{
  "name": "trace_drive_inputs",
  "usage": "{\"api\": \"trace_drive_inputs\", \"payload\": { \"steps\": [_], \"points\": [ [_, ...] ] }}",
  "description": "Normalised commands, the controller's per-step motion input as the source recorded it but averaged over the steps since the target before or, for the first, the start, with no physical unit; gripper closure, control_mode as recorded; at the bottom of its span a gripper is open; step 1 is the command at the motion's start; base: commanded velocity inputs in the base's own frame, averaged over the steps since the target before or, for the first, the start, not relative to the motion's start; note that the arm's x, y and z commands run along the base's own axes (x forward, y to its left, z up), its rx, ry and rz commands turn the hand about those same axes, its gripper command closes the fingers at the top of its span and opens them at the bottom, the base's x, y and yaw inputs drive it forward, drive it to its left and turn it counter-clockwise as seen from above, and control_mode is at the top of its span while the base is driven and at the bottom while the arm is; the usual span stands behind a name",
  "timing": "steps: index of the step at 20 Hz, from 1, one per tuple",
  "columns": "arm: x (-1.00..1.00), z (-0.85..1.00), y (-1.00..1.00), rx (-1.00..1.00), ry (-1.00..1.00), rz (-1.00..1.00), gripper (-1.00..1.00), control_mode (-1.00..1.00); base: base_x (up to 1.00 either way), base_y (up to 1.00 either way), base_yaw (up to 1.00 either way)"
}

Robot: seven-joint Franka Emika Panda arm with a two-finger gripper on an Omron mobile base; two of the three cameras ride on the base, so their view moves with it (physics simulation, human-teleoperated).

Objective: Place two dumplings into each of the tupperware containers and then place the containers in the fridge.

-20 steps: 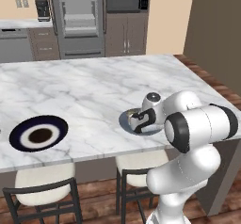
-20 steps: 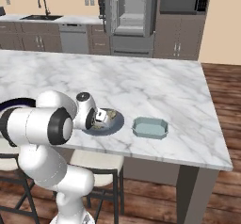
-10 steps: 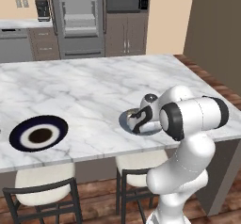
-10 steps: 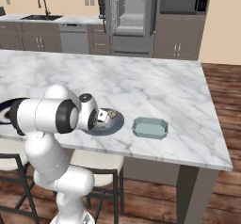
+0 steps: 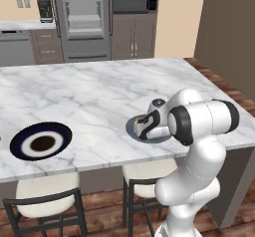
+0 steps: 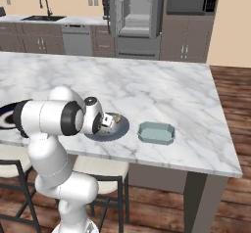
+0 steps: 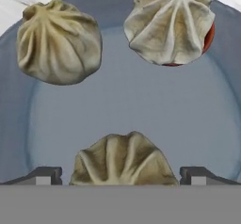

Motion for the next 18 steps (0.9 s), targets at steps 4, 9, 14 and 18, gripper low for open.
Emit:
{"api": "trace_drive_inputs", "payload": {
  "steps": [4, 9, 14, 18],
  "points": [
    [0.0, -0.18, 0.0, 0.0, 0.02, 0.0, 1.0, -1.0, 0.0, 0.0, 0.0],
    [0.0, -0.1, 0.0, 0.0, 0.04, 0.0, 1.0, -1.0, 0.0, 0.0, 0.0],
    [0.0, 0.14, -0.08, 0.0, -0.01, 0.0, 1.0, -1.0, 0.0, 0.0, 0.0],
    [-0.15, 0.79, -0.04, 0.0, -0.12, 0.0, 1.0, -1.0, 0.0, 0.0, 0.0]
  ]
}}
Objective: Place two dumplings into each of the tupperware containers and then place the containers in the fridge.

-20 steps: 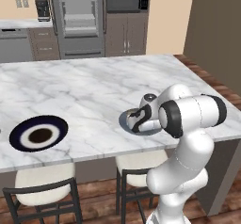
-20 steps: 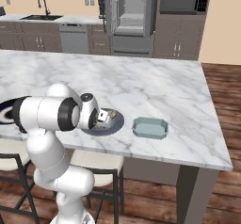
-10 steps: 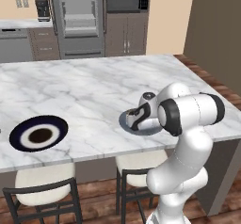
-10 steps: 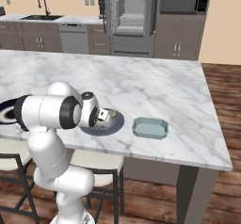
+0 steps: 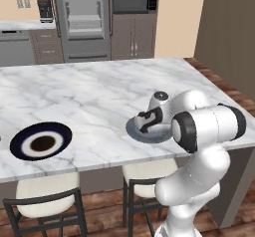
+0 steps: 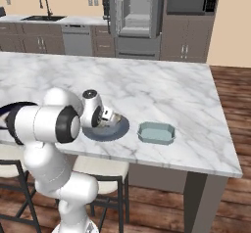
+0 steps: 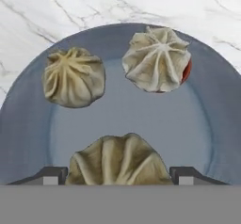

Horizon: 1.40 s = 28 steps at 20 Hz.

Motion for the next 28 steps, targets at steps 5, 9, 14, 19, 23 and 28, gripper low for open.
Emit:
{"api": "trace_drive_inputs", "payload": {
  "steps": [5, 9, 14, 19, 23, 28],
  "points": [
    [-0.55, 1.0, -0.01, 0.0, -0.08, 0.0, 1.0, -1.0, 0.0, 0.0, 0.0],
    [-0.98, 0.99, -0.01, 0.0, -0.07, 0.0, 1.0, -1.0, 0.0, 0.0, 0.0],
    [-0.86, 0.99, 0.0, 0.0, -0.01, 0.0, 1.0, -1.0, 0.0, 0.0, 0.0],
    [-0.51, 0.8, -0.09, 0.0, 0.01, 0.0, 1.0, -1.0, 0.0, 0.0, 0.0],
    [-0.11, 0.51, -0.12, 0.0, 0.0, 0.0, 1.0, -1.0, 0.0, 0.0, 0.0],
    [-0.35, 0.29, -0.01, 0.0, 0.08, 0.0, 1.0, -1.0, 0.0, 0.0, 0.0]
  ]
}}
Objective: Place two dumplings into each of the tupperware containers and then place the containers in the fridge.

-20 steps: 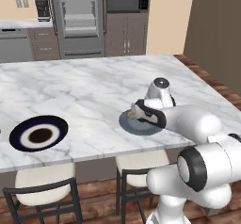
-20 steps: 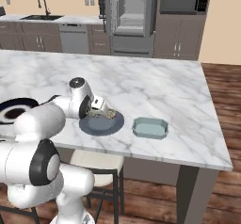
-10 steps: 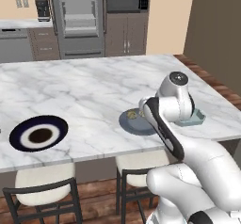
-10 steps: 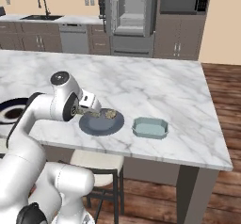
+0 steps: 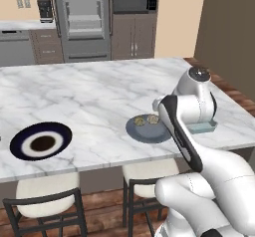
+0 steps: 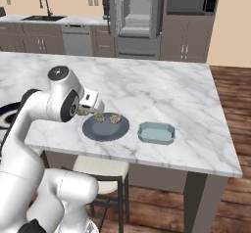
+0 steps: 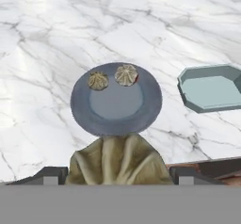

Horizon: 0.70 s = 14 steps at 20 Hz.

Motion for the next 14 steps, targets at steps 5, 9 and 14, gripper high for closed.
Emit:
{"api": "trace_drive_inputs", "payload": {
  "steps": [5, 9, 14],
  "points": [
    [-0.23, 0.13, 0.0, 0.0, 0.16, 0.0, 1.0, -1.0, 0.0, 0.0, 0.0],
    [-0.18, 0.02, 0.0, -0.02, 0.16, 0.01, 1.0, -1.0, 0.0, 0.0, 0.0],
    [-0.12, 0.0, 0.0, 0.0, 0.12, 0.0, 1.0, -1.0, 0.0, 0.0, 0.0]
  ]
}}
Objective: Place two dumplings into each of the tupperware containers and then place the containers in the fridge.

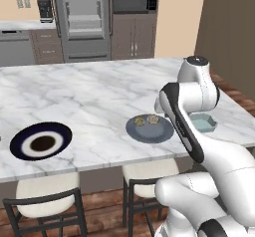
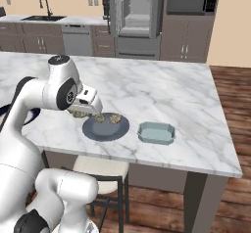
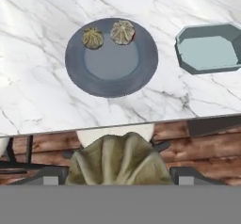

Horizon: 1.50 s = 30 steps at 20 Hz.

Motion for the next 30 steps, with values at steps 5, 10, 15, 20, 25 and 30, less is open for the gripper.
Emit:
{"api": "trace_drive_inputs", "payload": {
  "steps": [5, 10, 15, 20, 25, 30],
  "points": [
    [-0.16, 0.0, 0.0, 0.0, 0.01, 0.02, 1.0, -1.0, 0.0, 0.0, 0.0],
    [-0.14, 0.0, 0.0, 0.0, 0.03, 0.06, 1.0, -1.0, 0.0, 0.0, 0.0],
    [-0.03, 0.0, 0.0, 0.0, 0.01, 0.01, 1.0, 1.0, -0.27, 0.02, 0.0],
    [0.0, 0.0, 0.0, 0.0, 0.0, 0.0, 1.0, 1.0, -0.9, 0.6, -0.02],
    [0.0, 0.0, 0.0, 0.0, 0.0, 0.0, 1.0, 1.0, -0.25, 1.0, -0.03],
    [0.0, 0.0, 0.0, 0.0, 0.0, 0.0, 1.0, 1.0, 0.0, 1.0, -0.02]
  ]
}}
